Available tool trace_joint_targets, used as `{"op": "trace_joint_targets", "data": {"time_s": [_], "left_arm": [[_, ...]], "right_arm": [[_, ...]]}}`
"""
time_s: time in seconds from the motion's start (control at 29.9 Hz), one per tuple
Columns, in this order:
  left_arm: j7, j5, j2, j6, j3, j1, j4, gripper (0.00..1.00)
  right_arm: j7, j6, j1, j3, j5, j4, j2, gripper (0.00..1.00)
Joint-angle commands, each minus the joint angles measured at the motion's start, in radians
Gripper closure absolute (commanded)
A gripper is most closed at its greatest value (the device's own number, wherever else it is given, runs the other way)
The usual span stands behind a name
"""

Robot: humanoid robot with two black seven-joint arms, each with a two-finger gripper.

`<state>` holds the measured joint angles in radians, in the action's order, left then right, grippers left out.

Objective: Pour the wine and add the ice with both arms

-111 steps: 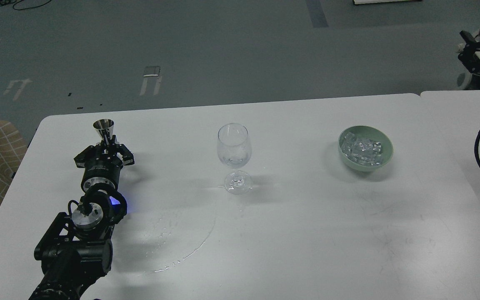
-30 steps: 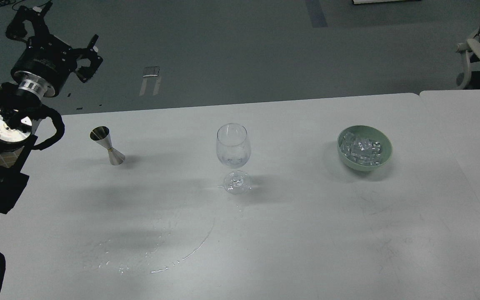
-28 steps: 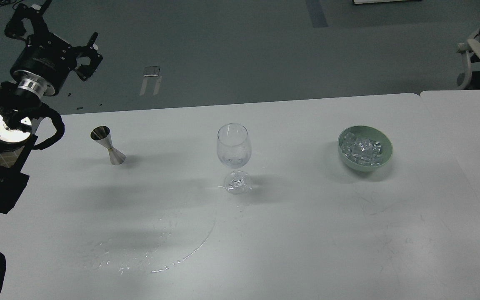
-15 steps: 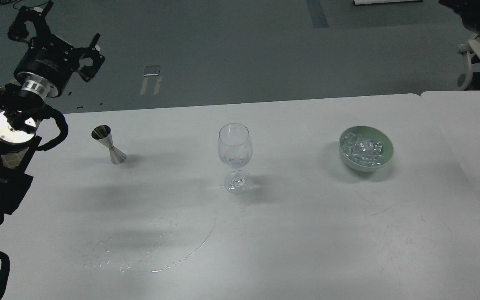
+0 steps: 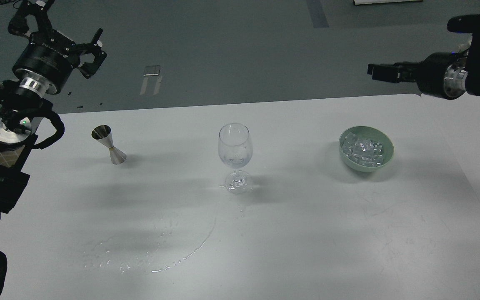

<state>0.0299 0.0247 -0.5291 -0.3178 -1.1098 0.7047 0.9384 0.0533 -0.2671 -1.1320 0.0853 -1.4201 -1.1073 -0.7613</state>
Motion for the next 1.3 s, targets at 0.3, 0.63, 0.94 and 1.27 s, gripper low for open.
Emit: {"op": "trace_joint_targets", "data": {"time_s": [0.3, 0.63, 0.94, 1.27], "left_arm": [[0.036, 0.001, 0.035, 0.014, -0.001, -0.008, 0.002, 0.03], [0.034, 0.003, 0.05, 0.003, -0.001, -0.01, -0.001, 0.03], [0.034, 0.001, 0.055, -0.003, -0.001, -0.022, -0.001, 0.03], [0.034, 0.0, 0.069, -0.004, -0.002, -0.042, -0.001, 0.03]], "right_arm": [[-0.01, 0.002, 0.1, -0.055, -0.155, -0.014, 0.054, 0.14], [-0.044, 0.002, 0.106, -0.056, -0.169, 0.052, 0.163, 0.23], [-0.081, 0.002, 0.133, -0.056, -0.166, 0.069, 0.177, 0.38], [-0.09, 0.002, 0.141, -0.056, -0.168, 0.07, 0.177, 0.5]]}}
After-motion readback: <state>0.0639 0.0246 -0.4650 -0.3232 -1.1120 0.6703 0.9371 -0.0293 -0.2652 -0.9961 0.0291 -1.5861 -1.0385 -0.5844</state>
